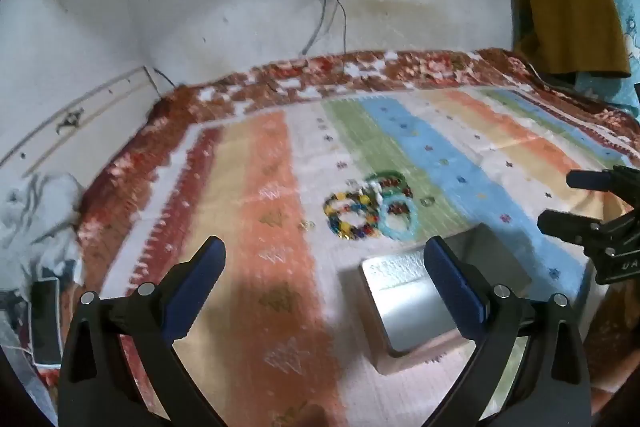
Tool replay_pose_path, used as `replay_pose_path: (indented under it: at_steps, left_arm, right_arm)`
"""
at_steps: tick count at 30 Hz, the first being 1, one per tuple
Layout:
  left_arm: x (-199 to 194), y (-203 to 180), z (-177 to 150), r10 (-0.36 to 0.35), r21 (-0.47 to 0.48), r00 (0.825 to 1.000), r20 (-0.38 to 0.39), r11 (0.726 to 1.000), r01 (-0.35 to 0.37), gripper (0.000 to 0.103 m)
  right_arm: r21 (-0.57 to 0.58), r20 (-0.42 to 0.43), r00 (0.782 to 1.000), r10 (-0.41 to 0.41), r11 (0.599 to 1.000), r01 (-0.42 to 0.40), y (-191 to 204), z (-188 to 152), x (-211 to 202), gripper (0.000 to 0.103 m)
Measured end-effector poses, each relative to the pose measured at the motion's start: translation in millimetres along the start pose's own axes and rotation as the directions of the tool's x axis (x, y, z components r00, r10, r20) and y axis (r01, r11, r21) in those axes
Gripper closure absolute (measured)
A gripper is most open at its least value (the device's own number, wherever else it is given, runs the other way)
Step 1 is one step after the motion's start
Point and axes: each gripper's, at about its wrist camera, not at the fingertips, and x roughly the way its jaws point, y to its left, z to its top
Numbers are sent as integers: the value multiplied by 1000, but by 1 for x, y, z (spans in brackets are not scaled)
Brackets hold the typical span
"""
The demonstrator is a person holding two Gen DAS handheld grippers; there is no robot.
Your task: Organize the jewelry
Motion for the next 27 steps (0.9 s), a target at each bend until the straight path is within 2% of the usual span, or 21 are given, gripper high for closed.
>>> replay_pose_path:
  at_steps: [2, 3, 5, 7, 12, 20, 27]
  left_arm:
    - [1, 13, 6, -72, -45, 997, 0, 996, 72, 5]
    - [4, 16, 8, -74, -54, 997, -13, 996, 73, 5]
    - [1, 23, 6, -61, -47, 998, 15, 997, 62, 5]
    - [2, 4, 3, -17, 7, 1000, 12, 1000, 17, 5]
    - [6, 2, 2, 6, 12, 1000, 7, 1000, -6, 5]
    - [11, 5, -4, 4, 20, 999, -39, 1000, -3, 5]
    - [13, 7, -4, -29, 3, 998, -59, 1000, 29, 6]
  right_arm:
    - [3, 1, 1000, 4, 1000, -4, 0, 0, 0, 5]
    - [2, 0, 1000, 4, 1000, -4, 0, 0, 0, 5]
    - [-1, -1, 1000, 3, 1000, -3, 0, 0, 0, 5]
    - [-3, -1, 1000, 2, 1000, -2, 1, 0, -1, 5]
    - [0, -6, 1000, 0, 1000, 0, 0, 0, 0, 5]
    - [2, -9, 1000, 4, 1000, -4, -1, 1, 2, 5]
    - [7, -13, 1000, 2, 1000, -2, -4, 1, 3, 5]
